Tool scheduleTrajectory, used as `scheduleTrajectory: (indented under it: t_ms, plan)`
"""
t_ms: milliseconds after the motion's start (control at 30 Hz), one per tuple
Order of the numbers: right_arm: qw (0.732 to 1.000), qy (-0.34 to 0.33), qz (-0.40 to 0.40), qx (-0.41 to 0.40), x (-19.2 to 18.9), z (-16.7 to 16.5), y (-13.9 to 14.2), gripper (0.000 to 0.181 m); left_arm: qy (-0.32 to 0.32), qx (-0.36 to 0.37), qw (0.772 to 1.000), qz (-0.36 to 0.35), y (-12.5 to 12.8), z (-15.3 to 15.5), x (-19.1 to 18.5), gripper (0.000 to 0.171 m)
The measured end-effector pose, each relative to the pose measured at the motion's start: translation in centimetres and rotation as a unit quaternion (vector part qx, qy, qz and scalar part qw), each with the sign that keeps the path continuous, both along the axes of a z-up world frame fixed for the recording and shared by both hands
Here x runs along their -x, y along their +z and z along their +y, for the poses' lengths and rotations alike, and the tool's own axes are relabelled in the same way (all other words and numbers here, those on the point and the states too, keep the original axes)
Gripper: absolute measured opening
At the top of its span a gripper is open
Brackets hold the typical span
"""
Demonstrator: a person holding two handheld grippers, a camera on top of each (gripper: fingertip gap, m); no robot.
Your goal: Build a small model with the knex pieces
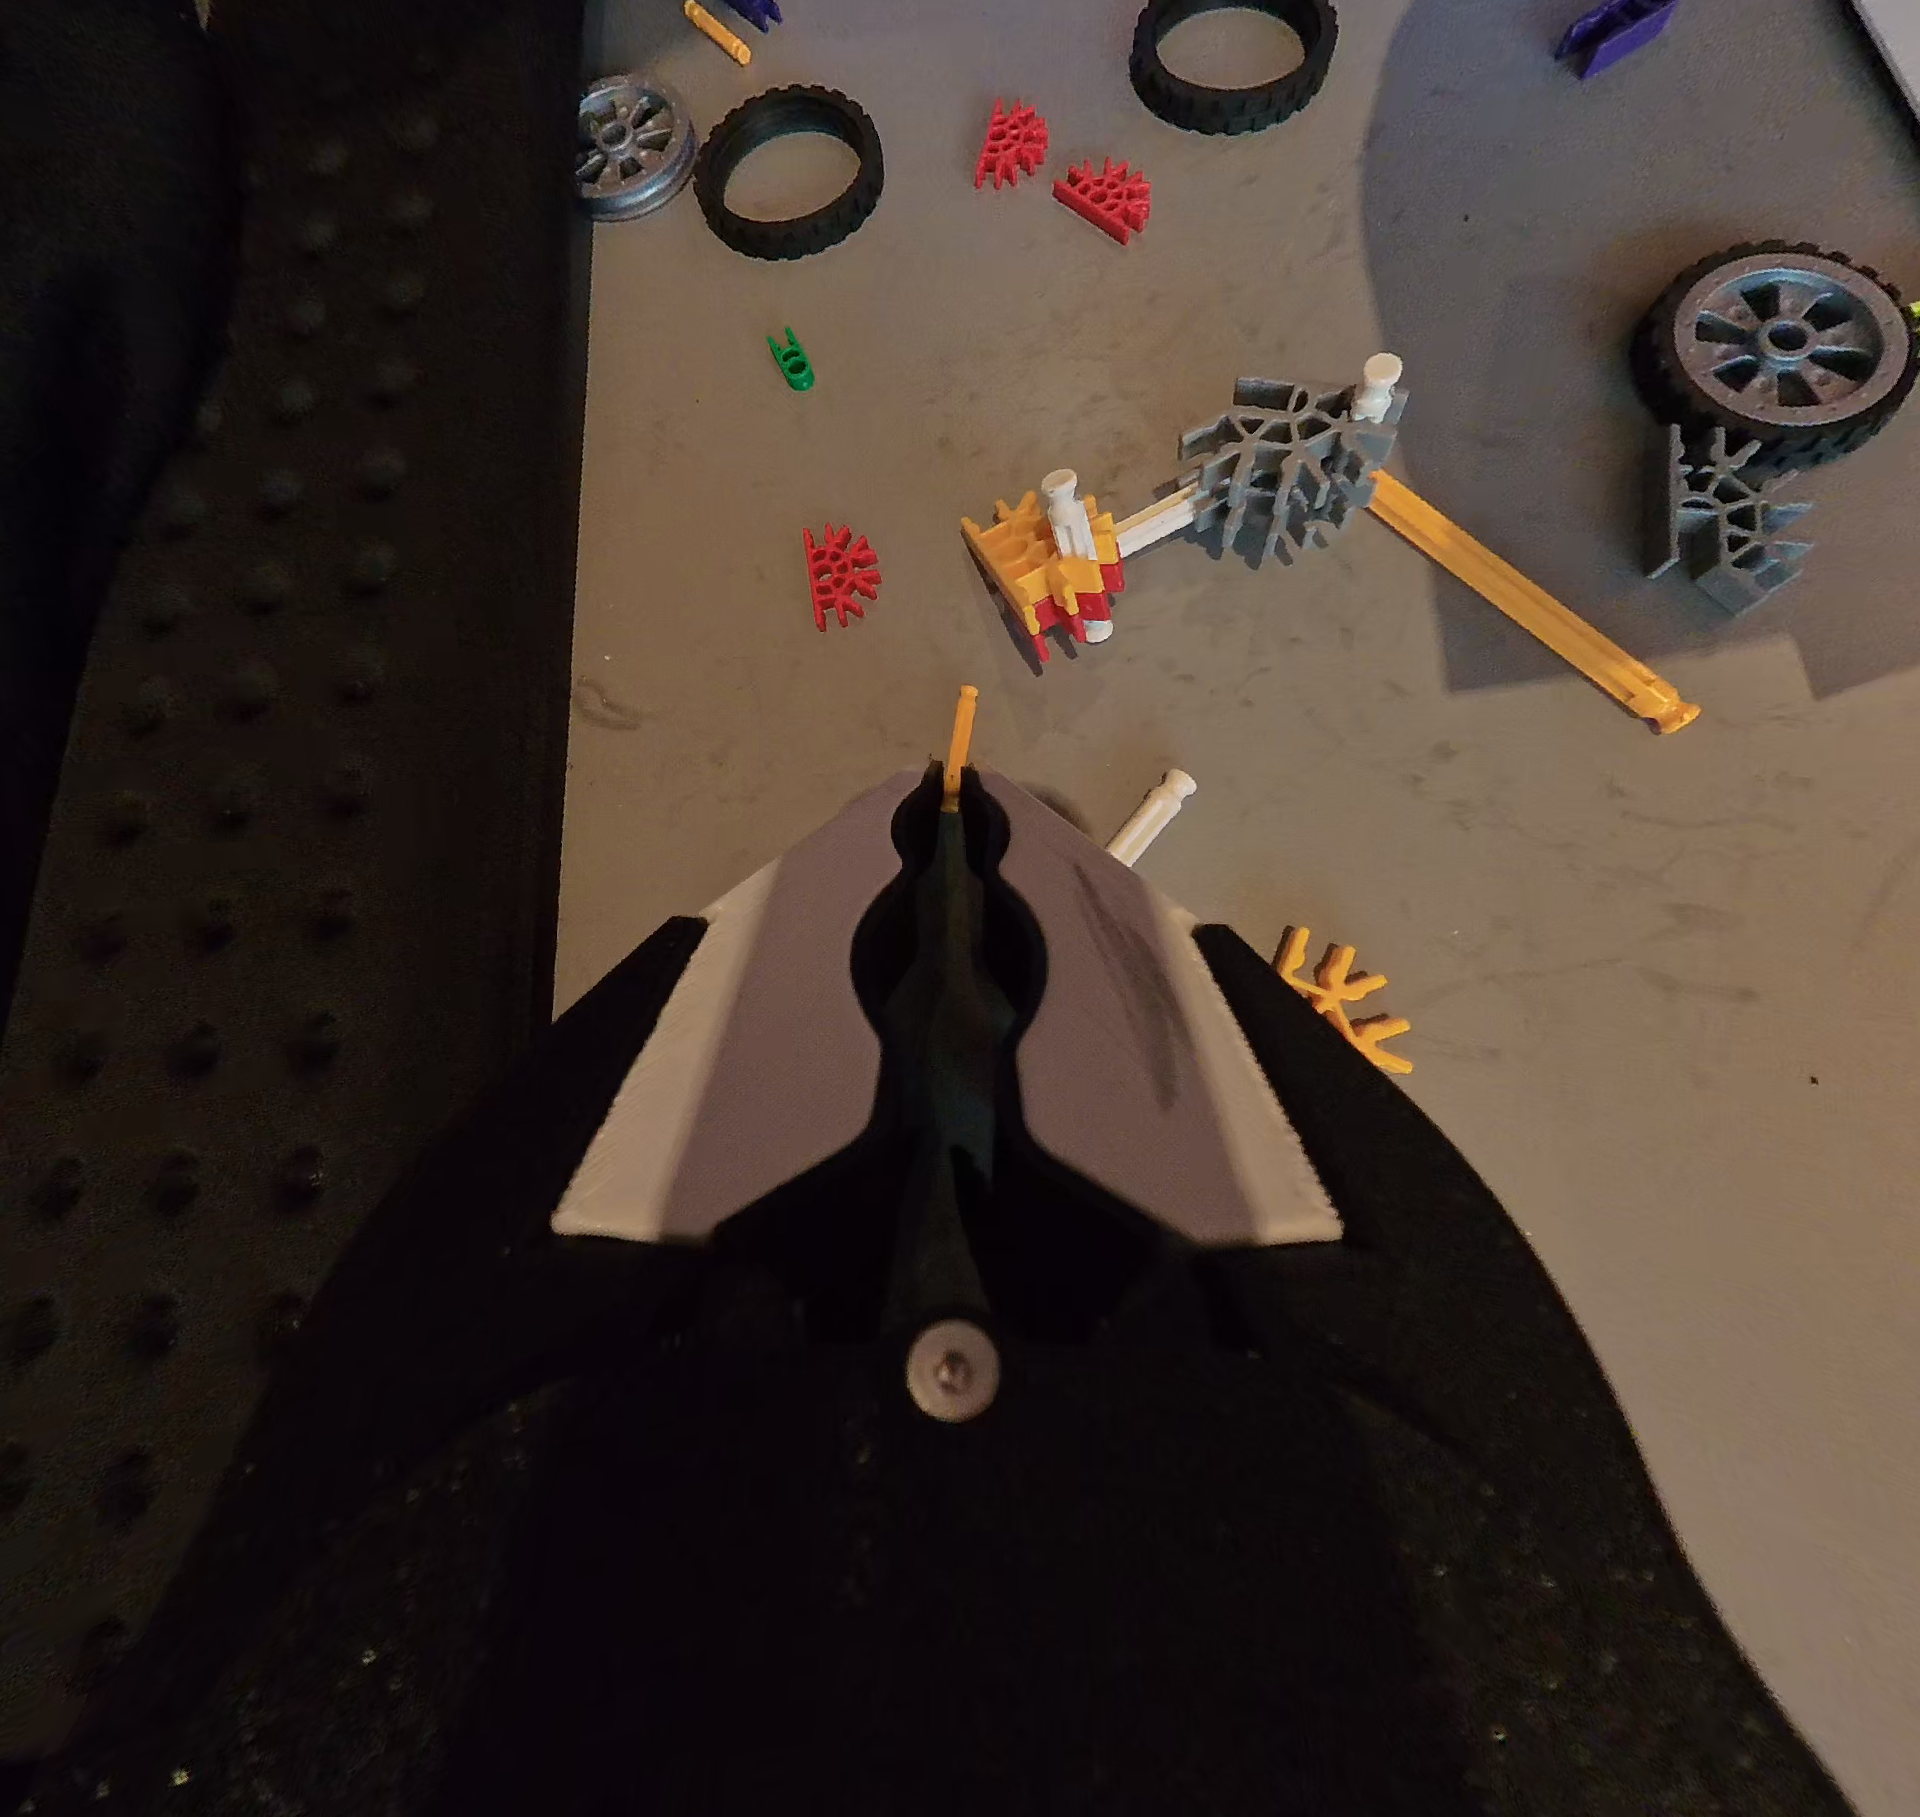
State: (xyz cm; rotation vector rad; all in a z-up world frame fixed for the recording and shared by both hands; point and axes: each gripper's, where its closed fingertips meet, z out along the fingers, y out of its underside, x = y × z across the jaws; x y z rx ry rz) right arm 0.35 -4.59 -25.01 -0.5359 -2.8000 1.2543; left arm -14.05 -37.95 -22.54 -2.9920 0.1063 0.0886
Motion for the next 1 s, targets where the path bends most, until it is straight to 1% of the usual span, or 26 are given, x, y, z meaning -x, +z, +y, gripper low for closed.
scheduleTrajectory:
  t_ms: [100, 200, 333, 467, 800, 1000]
  plan:
    - [1.0, 0.0, -0.002, 0.001, 0.0, 0.0, 0.0, 0.003, -0.025, -0.015, 0.999, -0.036, 0.2, 0.5, -1.8, 0.044]
    - [1.0, -0.001, -0.004, 0.001, 0.0, 0.0, 0.0, 0.003, -0.04, -0.023, 0.998, -0.048, 0.1, 0.8, -2.7, 0.044]
    - [1.0, -0.002, -0.005, 0.002, 0.0, 0.0, 0.0, 0.003, -0.054, -0.029, 0.996, -0.059, -0.5, 1.5, -3.3, 0.04]
    - [1.0, -0.003, -0.005, 0.002, 0.1, 0.0, 0.0, 0.003, -0.061, -0.013, 0.996, -0.062, -1.5, 1.7, -3.5, 0.036]
    - [1.0, -0.004, -0.009, 0.003, 0.1, 0.0, 0.0, 0.003, -0.045, -0.013, 0.998, -0.042, -1.5, 1.5, -2.2, 0.035]
    - [1.0, -0.005, -0.011, 0.003, 0.1, 0.0, 0.0, 0.003, -0.025, 0.008, 1.0, -0.011, -1.4, 0.5, -0.3, 0.035]
